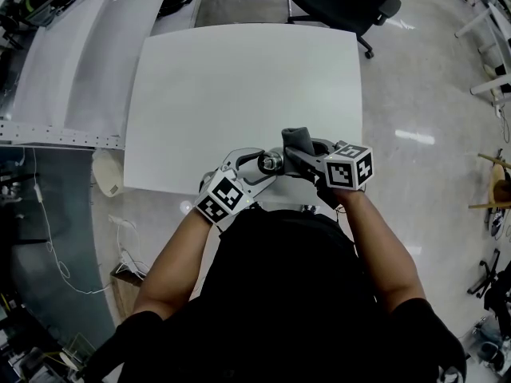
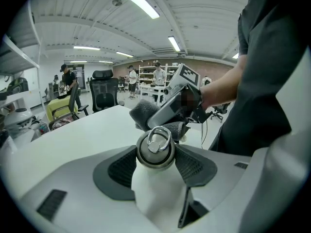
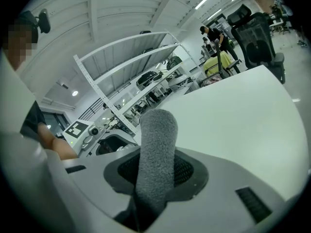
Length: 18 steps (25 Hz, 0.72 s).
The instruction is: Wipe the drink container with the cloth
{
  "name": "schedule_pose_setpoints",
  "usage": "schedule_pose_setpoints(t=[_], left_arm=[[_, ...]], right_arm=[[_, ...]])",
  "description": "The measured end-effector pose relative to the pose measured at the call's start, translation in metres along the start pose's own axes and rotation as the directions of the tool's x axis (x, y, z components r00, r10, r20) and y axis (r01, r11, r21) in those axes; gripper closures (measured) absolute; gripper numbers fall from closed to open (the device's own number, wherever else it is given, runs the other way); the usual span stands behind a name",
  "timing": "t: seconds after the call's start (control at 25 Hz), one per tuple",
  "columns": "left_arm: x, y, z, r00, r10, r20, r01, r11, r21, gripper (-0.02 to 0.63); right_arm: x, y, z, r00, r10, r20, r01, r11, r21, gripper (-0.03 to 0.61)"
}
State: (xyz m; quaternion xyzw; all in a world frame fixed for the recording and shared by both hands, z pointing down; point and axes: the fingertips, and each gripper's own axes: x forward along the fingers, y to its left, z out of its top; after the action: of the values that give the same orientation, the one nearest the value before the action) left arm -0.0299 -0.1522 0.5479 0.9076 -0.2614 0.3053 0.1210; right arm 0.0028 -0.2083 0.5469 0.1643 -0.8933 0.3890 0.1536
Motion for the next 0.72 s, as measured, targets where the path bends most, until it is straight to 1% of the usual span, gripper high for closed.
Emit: schedule_pose_setpoints(t=[0.32, 0.72], left_arm=[[0.0, 0.0, 0.0, 1.0, 0.0, -0.007, 0.0, 1.0, -0.001, 0.358], [-0.001, 0.001, 0.0, 1.0, -0.001, -0.004, 0.0, 1.0, -0.012, 0.359]], right_arm=[[-0.005, -0.03, -0.014, 0.997, -0.072, -0.025, 0.073, 0.997, 0.029, 0.468], [-0.007, -0.052, -0.025, 0.992, -0.119, -0.035, 0.12, 0.992, 0.048, 0.468]])
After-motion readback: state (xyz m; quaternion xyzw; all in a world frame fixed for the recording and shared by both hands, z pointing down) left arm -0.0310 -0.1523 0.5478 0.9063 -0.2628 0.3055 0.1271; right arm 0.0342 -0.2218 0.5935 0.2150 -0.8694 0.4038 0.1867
